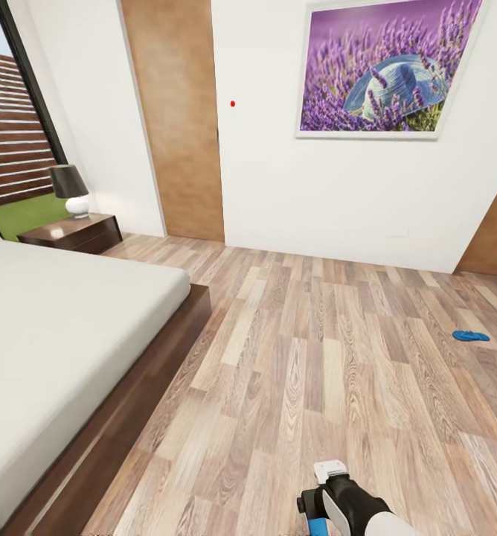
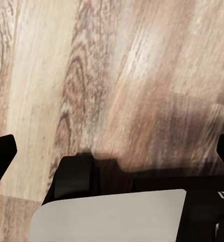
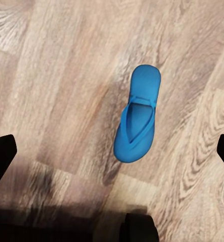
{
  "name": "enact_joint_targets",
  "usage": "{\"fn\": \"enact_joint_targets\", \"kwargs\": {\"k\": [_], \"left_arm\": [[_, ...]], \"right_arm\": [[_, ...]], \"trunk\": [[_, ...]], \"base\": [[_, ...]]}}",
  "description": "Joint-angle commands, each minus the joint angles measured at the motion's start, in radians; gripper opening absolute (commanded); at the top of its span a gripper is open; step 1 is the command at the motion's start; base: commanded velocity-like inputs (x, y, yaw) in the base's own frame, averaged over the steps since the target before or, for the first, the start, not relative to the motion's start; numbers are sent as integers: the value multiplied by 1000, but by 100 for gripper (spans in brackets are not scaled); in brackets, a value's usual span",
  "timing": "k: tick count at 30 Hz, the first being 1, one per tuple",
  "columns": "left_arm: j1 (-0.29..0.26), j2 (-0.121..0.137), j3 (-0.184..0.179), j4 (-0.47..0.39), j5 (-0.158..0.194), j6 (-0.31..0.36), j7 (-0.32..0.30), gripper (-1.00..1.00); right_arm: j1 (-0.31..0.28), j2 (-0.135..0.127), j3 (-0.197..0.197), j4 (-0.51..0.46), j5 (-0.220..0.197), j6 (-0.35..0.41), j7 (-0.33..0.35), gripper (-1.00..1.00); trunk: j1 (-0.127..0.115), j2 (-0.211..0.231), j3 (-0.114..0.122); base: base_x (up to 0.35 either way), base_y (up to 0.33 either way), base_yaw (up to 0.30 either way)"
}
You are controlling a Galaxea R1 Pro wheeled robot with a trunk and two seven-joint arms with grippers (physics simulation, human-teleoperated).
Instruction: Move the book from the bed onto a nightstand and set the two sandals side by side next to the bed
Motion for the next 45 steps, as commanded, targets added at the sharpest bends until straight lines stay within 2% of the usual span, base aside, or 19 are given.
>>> {"fn": "enact_joint_targets", "kwargs": {"k": [1,12,23,45], "left_arm": [[0,0,-4,-2,1,6,4,100],[0,0,-4,-2,0,5,4,100],[0,0,-4,-2,0,5,4,100],[0,0,-5,-2,0,4,3,100]], "right_arm": [[0,1,-8,-2,10,5,1,100],[-1,-3,-9,-4,10,6,5,100],[-8,-20,-10,-5,7,6,6,100],[-12,-22,-12,-6,7,6,7,100]], "trunk": [[0,0,-2],[0,0,-19],[0,0,-37],[0,0,-73]], "base": [[0,0,0],[0,0,0],[0,0,0],[0,0,0]]}}
